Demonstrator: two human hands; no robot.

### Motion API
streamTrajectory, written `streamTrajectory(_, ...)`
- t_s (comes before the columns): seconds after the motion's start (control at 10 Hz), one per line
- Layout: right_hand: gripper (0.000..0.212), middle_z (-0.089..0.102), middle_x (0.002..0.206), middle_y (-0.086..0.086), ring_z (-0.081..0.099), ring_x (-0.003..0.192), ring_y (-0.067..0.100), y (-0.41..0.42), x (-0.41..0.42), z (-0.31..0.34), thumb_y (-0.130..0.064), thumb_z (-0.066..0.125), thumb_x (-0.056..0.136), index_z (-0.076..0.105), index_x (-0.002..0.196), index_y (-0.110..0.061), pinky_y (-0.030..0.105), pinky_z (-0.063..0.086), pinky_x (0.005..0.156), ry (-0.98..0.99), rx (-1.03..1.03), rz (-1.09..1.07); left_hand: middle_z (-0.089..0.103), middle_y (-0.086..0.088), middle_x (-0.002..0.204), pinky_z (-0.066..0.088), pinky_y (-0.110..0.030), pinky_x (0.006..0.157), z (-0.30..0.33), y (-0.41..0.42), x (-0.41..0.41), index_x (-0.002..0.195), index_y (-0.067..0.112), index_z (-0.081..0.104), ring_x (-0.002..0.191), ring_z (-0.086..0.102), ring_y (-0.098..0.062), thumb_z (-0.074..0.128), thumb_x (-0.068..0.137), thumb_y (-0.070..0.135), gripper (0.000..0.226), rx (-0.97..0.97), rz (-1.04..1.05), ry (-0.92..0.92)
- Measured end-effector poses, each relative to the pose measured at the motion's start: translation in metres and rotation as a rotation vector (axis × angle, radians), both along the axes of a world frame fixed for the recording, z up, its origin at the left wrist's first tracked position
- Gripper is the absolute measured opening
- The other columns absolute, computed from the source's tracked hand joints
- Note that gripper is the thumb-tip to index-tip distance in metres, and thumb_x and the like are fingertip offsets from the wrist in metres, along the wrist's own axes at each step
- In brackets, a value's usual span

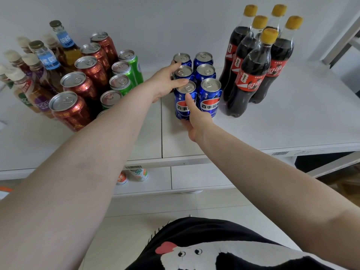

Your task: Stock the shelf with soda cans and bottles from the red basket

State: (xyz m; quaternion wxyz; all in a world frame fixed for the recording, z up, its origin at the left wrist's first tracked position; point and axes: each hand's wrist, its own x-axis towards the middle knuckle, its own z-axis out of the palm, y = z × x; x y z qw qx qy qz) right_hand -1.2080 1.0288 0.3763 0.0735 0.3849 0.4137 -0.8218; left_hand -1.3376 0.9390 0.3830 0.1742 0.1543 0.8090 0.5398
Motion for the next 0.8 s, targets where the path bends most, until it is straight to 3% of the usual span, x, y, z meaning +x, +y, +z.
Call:
streamTrajectory(0.1, 0.055, 0.059, 0.124, 0.003, 0.061, 0.108, 0.024, -0.001, -0.002, -0.006, -0.047, 0.059, 0.09, 0.046, 0.127, -0.009, 0.032, 0.05, 0.09, 0.065, 0.087, 0.033, 0.031, -0.003, 0.156, 0.043, -0.041, 0.107, 0.002, 0.0, 0.001, 0.149, 0.023, 0.028, 0.136, 0.04, -0.019, 0.068, 0.086, 0.019, 0.075, -0.006, -0.009, -0.001)
streamTrajectory(0.2, 0.047, 0.059, 0.123, -0.001, 0.059, 0.113, 0.021, 0.0, 0.001, -0.011, -0.049, 0.067, 0.084, 0.044, 0.113, -0.019, 0.031, 0.051, 0.084, 0.045, 0.095, -0.003, 0.032, -0.003, 0.155, 0.042, -0.04, 0.108, 0.002, 0.001, 0.003, 0.149, 0.023, 0.028, 0.137, 0.039, -0.019, 0.067, 0.086, 0.021, 0.074, -0.033, -0.003, 0.02)
streamTrajectory(0.5, 0.048, 0.056, 0.094, -0.001, 0.058, 0.08, 0.013, 0.01, 0.011, -0.025, -0.041, 0.076, 0.078, 0.042, 0.109, -0.023, 0.039, 0.052, 0.093, 0.014, 0.24, 0.042, 0.039, -0.003, 0.151, 0.043, -0.038, 0.107, 0.002, 0.002, 0.009, 0.15, 0.023, 0.026, 0.135, 0.041, -0.017, 0.066, 0.087, 0.023, 0.074, -0.016, 0.01, 0.046)
streamTrajectory(0.6, 0.046, 0.055, 0.087, -0.002, 0.06, 0.078, 0.014, 0.013, 0.015, -0.023, -0.039, 0.076, 0.078, 0.044, 0.107, -0.022, 0.039, 0.053, 0.092, -0.002, 0.236, 0.053, 0.04, -0.003, 0.151, 0.044, -0.036, 0.106, 0.002, 0.002, 0.013, 0.149, 0.023, 0.027, 0.134, 0.043, -0.017, 0.065, 0.088, 0.026, 0.073, -0.015, 0.025, 0.044)
streamTrajectory(0.8, 0.041, 0.065, 0.109, 0.007, 0.067, 0.086, 0.018, 0.028, 0.028, -0.019, -0.021, 0.074, 0.083, 0.051, 0.116, -0.014, 0.031, 0.058, 0.082, 0.013, 0.22, 0.041, 0.047, -0.004, 0.146, 0.04, -0.026, 0.099, 0.0, 0.007, 0.022, 0.142, 0.018, 0.043, 0.128, 0.046, -0.014, 0.056, 0.093, 0.032, 0.053, 0.021, 0.278, 0.211)
